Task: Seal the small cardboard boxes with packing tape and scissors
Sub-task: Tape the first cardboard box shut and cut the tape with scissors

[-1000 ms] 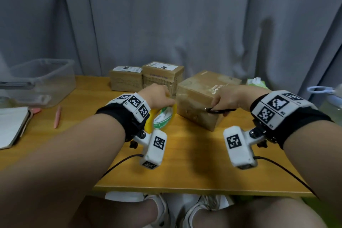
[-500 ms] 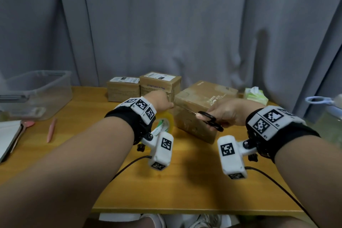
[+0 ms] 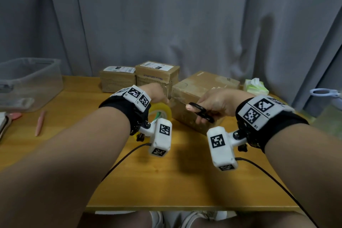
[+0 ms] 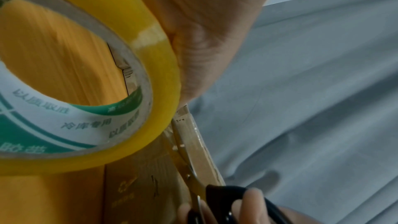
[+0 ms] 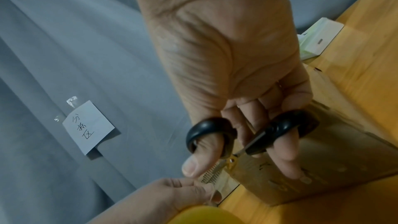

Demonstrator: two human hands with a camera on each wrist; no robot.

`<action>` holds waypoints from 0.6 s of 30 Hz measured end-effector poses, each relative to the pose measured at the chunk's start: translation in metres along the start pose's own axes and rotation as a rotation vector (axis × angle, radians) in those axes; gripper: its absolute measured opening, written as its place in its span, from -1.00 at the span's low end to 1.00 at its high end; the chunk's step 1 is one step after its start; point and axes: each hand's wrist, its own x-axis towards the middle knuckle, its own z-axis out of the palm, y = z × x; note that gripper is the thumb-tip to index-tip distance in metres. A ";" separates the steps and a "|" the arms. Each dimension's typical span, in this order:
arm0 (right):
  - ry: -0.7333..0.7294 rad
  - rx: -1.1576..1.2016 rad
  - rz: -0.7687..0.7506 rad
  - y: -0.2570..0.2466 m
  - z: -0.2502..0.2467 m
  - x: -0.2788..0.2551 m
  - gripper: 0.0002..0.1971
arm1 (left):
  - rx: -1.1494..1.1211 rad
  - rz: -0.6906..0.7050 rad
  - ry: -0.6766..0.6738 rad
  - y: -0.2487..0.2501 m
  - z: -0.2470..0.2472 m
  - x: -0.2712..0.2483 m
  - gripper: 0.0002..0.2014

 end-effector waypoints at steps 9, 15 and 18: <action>0.067 0.100 -0.039 0.010 0.005 0.006 -0.60 | -0.075 -0.040 0.066 0.003 0.004 -0.007 -0.71; 0.084 0.170 -0.074 0.013 0.008 0.007 -0.72 | -0.169 -0.049 0.119 -0.005 0.004 -0.010 -0.81; 0.072 0.201 -0.070 0.014 0.010 0.008 -0.74 | -0.201 -0.066 0.139 -0.011 0.004 -0.011 -0.74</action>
